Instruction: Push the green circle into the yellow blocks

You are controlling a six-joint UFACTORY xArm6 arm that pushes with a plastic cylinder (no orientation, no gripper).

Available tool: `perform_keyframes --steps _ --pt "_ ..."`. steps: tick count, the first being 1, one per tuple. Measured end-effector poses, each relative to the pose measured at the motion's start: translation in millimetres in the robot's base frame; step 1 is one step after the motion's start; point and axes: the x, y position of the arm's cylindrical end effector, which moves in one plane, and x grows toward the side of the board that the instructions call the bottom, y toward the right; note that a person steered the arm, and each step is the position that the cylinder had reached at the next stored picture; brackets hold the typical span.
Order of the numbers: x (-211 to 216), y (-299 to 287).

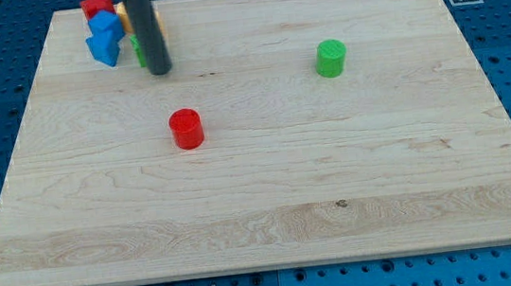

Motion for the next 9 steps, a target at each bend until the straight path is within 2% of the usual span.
perform_keyframes --steps 1,2,4,5,7,9 --pt "0.3 33.7" --pt "-7.2 31.1" --pt "-23.2 -23.5" --pt "-31.3 -24.7" --pt "-46.7 45.6" --pt "-90.5 38.3"
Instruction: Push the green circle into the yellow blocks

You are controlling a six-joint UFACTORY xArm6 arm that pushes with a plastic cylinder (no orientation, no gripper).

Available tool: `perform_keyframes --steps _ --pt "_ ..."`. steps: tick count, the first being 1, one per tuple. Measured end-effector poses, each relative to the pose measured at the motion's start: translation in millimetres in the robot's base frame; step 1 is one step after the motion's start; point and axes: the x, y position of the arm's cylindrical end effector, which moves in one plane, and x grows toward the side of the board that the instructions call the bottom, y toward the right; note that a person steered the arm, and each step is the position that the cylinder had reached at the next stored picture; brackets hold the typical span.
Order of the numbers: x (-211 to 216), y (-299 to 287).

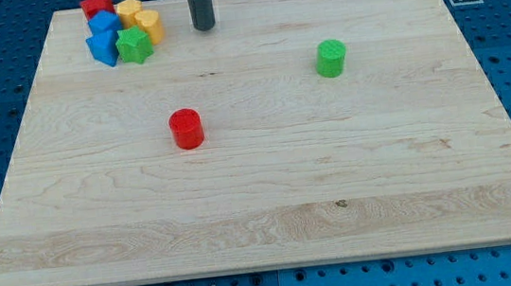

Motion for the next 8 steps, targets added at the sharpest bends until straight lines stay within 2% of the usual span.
perform_keyframes --steps 3,4,5,8 --pt "-0.3 -76.2" --pt "-1.1 -83.3" --pt "-3.1 -57.5" --pt "7.2 126.6"
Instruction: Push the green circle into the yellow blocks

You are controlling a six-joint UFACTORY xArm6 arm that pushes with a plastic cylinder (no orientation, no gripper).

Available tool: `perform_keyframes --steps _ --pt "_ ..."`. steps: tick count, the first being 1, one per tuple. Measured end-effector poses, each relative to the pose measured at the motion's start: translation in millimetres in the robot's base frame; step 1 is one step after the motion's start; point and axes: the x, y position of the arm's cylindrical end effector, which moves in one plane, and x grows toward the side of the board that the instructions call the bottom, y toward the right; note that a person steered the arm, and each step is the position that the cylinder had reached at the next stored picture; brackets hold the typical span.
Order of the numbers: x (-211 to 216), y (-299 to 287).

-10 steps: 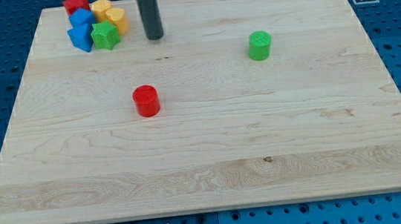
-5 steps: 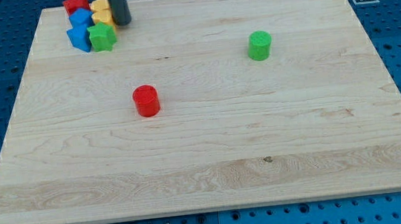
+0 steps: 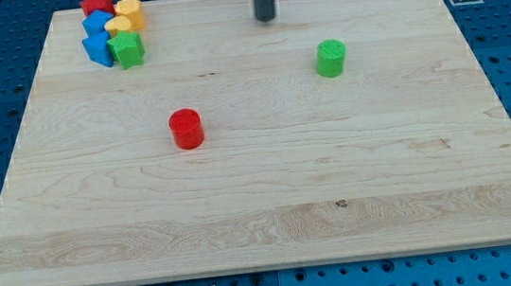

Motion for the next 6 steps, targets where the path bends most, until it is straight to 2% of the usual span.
perform_keyframes --steps 1,2,3,4,6 --pt "16.9 68.1" --pt "65.7 117.9" --pt "111.4 131.8" --pt "118.8 121.9" --pt "118.8 43.7"
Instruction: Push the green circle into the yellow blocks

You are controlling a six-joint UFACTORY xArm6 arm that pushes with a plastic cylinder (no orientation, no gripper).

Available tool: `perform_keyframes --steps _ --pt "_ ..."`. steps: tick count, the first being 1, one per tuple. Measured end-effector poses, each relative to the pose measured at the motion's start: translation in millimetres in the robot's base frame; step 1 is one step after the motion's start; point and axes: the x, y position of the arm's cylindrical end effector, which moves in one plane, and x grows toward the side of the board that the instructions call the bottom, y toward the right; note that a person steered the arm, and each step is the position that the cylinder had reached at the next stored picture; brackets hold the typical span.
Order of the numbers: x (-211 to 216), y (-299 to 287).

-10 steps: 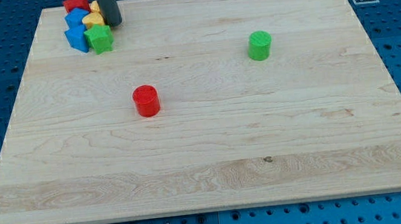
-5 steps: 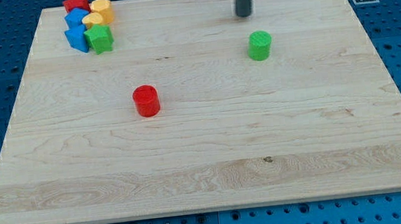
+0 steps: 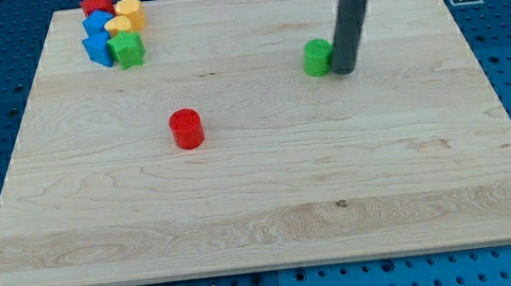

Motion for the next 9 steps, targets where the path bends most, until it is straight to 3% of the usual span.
perform_keyframes --steps 2,4,5,6,8,9 --pt "-18.1 -86.7" --pt "6.0 -34.4" --pt "-17.3 -15.3" --pt "-31.0 -40.1" --pt "-64.2 -152.6" --pt "-58.3 -148.8"
